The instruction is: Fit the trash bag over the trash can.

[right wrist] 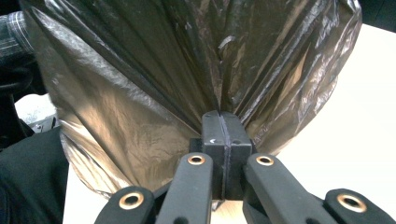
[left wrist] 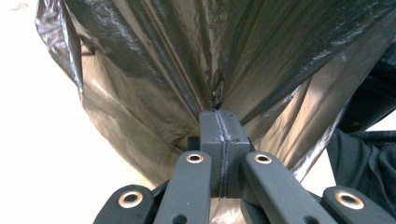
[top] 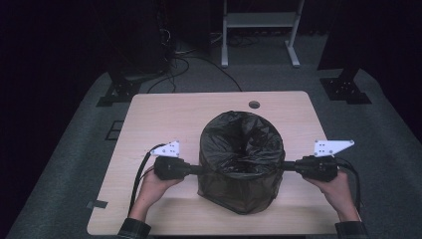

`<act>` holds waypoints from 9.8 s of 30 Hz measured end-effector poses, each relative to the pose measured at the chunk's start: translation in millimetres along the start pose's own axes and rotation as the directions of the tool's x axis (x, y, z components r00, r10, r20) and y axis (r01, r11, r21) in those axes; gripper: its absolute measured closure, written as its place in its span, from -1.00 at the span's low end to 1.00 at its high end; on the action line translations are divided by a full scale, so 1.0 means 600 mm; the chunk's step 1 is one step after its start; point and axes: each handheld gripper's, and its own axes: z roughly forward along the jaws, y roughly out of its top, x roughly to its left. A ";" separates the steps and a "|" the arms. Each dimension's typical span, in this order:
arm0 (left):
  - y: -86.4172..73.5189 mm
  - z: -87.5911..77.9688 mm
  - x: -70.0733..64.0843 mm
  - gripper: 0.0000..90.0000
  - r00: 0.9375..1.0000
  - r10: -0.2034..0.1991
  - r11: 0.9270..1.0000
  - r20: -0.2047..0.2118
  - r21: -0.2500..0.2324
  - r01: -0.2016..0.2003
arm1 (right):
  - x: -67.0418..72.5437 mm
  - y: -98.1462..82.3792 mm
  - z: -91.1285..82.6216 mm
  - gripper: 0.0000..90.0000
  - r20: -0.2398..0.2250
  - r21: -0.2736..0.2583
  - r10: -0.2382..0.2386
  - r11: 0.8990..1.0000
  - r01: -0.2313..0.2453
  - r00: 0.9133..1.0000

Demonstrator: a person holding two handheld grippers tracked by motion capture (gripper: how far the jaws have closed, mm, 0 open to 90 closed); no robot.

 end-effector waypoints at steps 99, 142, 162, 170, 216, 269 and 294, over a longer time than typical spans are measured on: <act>0.057 0.006 -0.039 -1.00 0.997 0.073 0.978 -0.004 -0.194 -0.072 | 0.044 0.247 0.139 -0.77 -0.066 0.562 -0.189 0.804 0.193 0.980; 0.059 0.006 -0.040 -1.00 0.997 0.071 0.978 -0.004 -0.195 -0.071 | 0.074 0.309 0.217 -0.77 -0.093 0.611 -0.227 0.756 0.236 0.969; 0.062 0.015 -0.045 -1.00 0.996 0.086 0.977 0.020 -0.199 -0.080 | 0.072 0.321 0.312 -0.77 -0.128 0.594 -0.221 0.764 0.253 0.967; 0.061 0.017 -0.045 -1.00 0.996 0.082 0.977 0.021 -0.197 -0.076 | 0.064 0.331 0.286 -0.77 -0.091 0.592 -0.227 0.771 0.236 0.970; 0.056 0.023 -0.044 -1.00 0.997 0.076 0.982 0.028 -0.173 -0.070 | 0.010 0.344 0.186 -0.77 0.029 0.524 -0.187 0.839 0.144 0.982; 0.052 0.028 -0.044 -1.00 0.998 0.061 0.986 0.035 -0.159 -0.055 | 0.036 0.238 0.092 -0.78 0.017 0.595 -0.156 0.796 0.115 0.988; 0.046 -0.023 -0.039 -1.00 0.999 0.044 0.981 -0.028 -0.190 -0.048 | 0.029 0.214 -0.049 -0.78 0.141 0.273 -0.082 0.961 0.041 0.987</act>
